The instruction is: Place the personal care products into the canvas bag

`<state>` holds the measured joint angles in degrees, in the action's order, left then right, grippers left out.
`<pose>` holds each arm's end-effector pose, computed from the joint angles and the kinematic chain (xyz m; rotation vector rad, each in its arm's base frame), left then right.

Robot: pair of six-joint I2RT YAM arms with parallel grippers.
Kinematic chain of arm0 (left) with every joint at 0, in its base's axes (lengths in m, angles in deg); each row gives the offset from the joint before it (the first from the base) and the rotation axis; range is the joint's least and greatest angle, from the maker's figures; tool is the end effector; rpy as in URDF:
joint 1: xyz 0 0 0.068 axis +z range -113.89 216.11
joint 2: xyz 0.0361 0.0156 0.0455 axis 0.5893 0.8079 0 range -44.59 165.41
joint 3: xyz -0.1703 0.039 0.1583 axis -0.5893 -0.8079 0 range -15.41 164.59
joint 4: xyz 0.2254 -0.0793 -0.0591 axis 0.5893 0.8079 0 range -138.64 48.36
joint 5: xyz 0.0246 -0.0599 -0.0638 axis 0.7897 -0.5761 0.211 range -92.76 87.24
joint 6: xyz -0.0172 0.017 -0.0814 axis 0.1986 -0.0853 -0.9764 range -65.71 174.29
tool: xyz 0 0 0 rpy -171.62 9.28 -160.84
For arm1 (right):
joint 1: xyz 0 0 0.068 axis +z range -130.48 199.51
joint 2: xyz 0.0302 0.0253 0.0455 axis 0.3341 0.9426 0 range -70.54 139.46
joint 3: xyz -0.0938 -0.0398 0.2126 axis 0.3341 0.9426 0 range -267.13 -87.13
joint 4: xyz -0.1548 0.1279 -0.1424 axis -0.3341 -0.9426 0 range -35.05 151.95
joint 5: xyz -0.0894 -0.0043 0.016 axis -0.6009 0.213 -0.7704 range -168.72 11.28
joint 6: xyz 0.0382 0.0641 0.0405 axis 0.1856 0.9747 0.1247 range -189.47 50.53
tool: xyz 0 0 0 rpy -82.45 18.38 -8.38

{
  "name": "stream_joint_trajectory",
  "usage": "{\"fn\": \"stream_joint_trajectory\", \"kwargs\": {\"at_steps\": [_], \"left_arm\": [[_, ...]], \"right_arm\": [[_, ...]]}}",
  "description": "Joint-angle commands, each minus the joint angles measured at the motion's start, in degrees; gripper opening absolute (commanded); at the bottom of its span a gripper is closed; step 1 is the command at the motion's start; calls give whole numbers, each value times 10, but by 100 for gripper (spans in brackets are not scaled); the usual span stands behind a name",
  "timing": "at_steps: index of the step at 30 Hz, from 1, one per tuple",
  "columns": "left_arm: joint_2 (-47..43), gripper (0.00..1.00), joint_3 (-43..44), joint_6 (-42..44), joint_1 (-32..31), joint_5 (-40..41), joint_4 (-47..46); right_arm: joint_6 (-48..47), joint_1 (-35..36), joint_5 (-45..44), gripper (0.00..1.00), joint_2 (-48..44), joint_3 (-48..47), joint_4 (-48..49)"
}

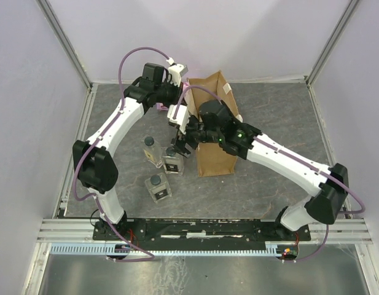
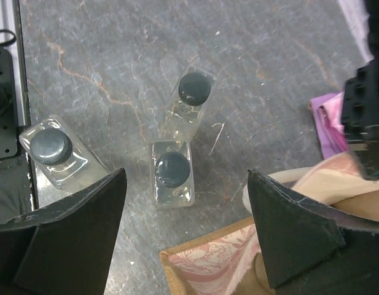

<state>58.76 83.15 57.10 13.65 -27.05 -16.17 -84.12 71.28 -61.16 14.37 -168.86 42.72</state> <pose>0.3744 -0.1881 0.2875 0.7168 2.1148 -0.6586 0.2087 0.3012 0.3300 -1.2701 1.5622 0.7201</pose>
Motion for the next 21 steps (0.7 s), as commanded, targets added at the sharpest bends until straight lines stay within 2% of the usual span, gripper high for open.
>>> {"fn": "stream_joint_trajectory", "kwargs": {"at_steps": [1, 10, 21], "left_arm": [[-3, 3, 33, 14, 5, -19, -2], [-1, 3, 40, 26, 8, -21, 16], [-2, 3, 47, 17, 18, -53, 16]], "right_arm": [[-8, 4, 28, 87, 28, -1, 10], [-10, 6, 55, 88, 78, -5, 21], [-46, 10, 38, 88, 124, -13, -29]]}}
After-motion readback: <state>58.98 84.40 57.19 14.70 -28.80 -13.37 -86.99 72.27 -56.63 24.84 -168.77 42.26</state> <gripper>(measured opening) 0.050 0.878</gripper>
